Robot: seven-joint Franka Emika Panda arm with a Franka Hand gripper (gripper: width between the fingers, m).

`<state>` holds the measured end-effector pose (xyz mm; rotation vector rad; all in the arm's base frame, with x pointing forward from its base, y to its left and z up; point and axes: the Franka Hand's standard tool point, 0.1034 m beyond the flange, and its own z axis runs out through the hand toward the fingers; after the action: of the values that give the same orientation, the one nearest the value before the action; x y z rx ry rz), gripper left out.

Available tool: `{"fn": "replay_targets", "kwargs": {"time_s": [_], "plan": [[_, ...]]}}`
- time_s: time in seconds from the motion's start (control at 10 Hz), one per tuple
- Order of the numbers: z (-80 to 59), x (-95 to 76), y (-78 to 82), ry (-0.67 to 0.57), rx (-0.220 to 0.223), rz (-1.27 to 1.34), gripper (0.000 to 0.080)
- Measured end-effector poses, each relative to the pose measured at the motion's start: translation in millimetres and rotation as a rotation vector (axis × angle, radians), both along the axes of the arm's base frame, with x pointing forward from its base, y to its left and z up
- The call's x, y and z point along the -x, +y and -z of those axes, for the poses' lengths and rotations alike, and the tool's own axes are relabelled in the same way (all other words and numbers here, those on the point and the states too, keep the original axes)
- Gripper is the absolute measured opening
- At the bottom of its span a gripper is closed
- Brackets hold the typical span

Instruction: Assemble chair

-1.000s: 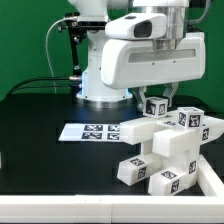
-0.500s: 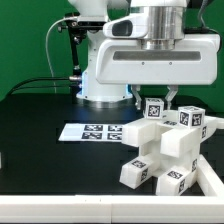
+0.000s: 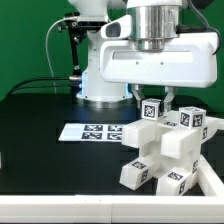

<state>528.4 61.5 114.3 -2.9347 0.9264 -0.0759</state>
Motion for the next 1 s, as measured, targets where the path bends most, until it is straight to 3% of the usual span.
{"fn": "replay_targets", "kwargs": {"time_s": [0.3,0.5,0.9,1.0], "plan": [[-0.8,0.0,1.7,0.009,0.026,-0.179,0.0609],[-6.1,-6.7,0.9,0.019,0.058,-0.55,0.0641],[-4.2,-5.4,-2.4,0.01,0.074,-0.789,0.0649],[-3.1,-5.7,-8.1,-0.003,0.096,-1.051,0.0649]]}}
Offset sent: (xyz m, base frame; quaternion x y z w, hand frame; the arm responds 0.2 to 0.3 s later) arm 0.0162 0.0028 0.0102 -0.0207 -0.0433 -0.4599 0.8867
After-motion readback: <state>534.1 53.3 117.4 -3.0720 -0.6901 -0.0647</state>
